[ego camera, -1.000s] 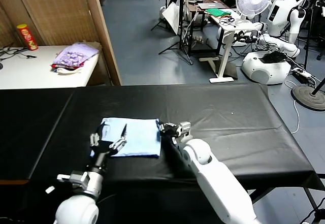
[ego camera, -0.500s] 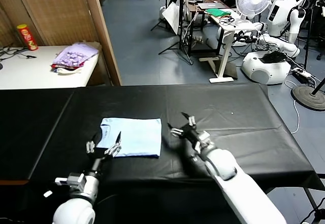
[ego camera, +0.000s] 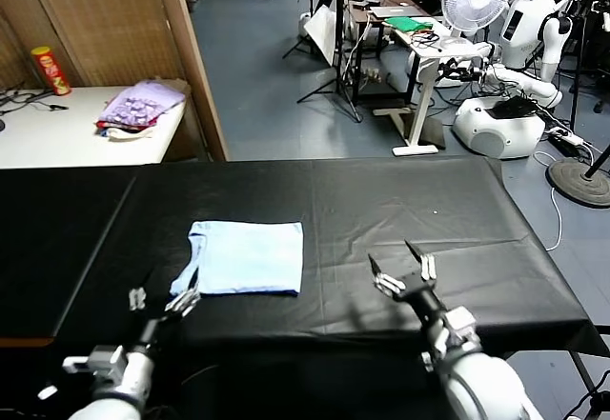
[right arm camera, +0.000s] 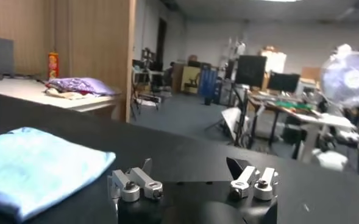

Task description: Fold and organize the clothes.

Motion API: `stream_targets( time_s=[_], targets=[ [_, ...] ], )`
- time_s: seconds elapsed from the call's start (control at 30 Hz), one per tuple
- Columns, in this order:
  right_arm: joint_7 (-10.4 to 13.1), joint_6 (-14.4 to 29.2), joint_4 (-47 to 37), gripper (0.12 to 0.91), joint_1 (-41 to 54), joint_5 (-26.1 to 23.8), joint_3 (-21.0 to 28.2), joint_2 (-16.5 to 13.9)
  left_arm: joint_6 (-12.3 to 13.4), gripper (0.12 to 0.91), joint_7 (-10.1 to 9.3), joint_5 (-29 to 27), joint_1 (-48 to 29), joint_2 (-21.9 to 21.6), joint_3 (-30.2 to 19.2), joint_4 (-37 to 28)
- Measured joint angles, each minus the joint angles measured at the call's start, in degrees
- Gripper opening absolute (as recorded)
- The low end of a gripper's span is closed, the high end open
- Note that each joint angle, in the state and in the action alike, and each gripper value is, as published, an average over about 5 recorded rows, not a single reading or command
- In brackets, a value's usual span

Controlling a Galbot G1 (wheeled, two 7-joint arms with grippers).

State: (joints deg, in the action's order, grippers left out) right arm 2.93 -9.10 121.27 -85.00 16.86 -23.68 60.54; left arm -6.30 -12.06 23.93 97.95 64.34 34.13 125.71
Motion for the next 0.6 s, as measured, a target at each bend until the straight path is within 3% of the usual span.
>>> stream_targets(
  time_s=[0.23, 0.37, 0.6],
  targets=[
    [1.38, -1.58, 5.96, 0.798, -8.87, 0.06, -3.42, 0.74, 0.86, 0.798, 0.5, 1.51, 6.09, -0.36, 3.49, 1.36],
    [3.42, -3.79, 8.49, 0.798, -11.47, -0.21, -3.45, 1.39, 1.08, 0.798, 1.28, 2.41, 9.15, -0.35, 5.26, 2.12],
    [7.66, -8.33, 12.38, 0.798, -15.45, 0.01, -2.95, 3.03, -1.05, 0.798, 1.99, 2.41, 14.42, 0.23, 7.17, 4.19]
  ],
)
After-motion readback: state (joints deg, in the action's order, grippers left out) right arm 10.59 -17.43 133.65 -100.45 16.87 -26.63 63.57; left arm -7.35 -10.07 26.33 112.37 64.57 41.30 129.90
